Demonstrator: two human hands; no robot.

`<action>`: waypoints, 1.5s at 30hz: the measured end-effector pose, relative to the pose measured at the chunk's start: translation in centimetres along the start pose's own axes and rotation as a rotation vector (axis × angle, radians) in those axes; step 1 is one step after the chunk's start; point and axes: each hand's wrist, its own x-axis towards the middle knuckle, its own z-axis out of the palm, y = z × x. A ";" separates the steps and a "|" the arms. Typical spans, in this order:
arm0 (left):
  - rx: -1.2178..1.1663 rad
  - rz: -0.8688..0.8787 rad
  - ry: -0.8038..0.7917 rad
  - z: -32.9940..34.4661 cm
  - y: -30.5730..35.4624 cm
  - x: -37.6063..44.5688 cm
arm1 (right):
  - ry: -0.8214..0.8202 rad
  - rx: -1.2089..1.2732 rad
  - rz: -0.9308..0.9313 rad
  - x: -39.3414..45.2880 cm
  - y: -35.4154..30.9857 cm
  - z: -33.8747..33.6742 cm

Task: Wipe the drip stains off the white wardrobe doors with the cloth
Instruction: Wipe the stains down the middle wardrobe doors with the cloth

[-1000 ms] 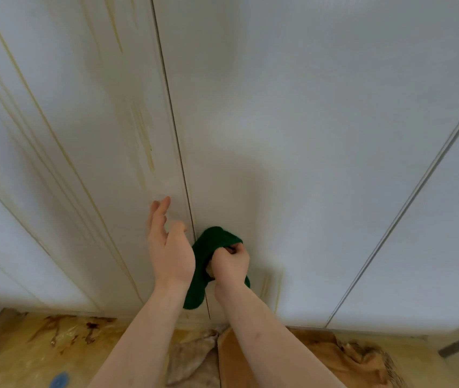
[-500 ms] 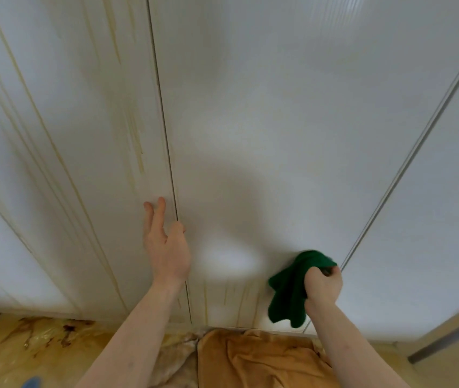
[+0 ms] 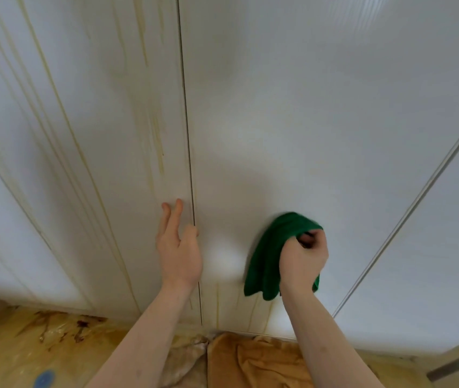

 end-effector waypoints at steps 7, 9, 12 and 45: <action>0.017 0.024 -0.051 -1.6 -1.3 0.7 | -0.178 0.104 -0.194 -3.3 -1.7 5.2; 0.000 0.029 -0.058 -2.0 -1.7 0.9 | -0.275 0.074 -0.317 -4.1 -1.5 6.2; -0.029 0.032 -0.065 -2.7 -1.9 1.2 | -0.376 -0.090 -0.503 -4.3 -0.1 7.3; -0.065 0.000 -0.093 -3.3 -1.3 0.8 | -0.250 -0.293 -0.794 -2.6 0.0 6.4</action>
